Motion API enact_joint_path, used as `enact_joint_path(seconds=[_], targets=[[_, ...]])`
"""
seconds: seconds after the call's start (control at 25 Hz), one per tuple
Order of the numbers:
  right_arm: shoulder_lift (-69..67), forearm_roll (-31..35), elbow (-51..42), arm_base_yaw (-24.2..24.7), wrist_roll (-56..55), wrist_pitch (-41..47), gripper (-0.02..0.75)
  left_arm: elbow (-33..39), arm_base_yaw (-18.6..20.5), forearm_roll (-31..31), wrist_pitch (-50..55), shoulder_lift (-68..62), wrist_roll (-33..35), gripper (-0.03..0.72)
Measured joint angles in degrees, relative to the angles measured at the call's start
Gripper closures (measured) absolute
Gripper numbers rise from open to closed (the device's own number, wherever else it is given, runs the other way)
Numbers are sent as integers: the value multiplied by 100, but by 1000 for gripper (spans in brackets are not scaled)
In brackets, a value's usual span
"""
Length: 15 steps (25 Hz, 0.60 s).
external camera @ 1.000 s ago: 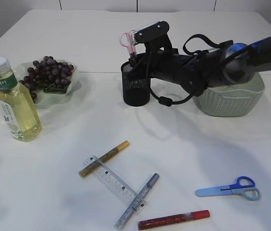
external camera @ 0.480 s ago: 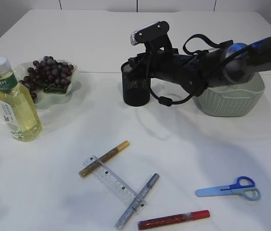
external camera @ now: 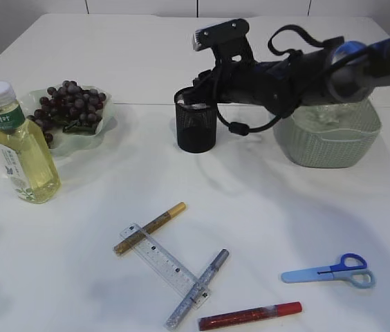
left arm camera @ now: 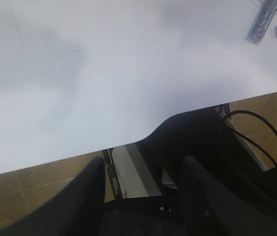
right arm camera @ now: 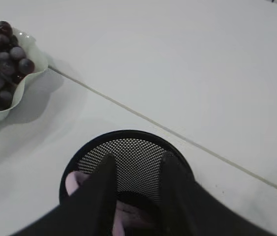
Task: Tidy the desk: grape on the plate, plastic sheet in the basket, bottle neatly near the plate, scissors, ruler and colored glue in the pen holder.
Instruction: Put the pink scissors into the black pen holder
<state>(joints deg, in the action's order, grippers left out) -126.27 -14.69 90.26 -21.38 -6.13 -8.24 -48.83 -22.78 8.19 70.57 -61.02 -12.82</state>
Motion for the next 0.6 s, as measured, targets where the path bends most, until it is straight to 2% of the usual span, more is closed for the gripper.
enact_joint_path(seconds=[0.24,0.6], targets=[[682,470,248,0,-497,1729,492,0,0,-93,0,0,100,326],[1676,1298,822,0,-568,5332,494,0,0,-292,-83,0,299,326]])
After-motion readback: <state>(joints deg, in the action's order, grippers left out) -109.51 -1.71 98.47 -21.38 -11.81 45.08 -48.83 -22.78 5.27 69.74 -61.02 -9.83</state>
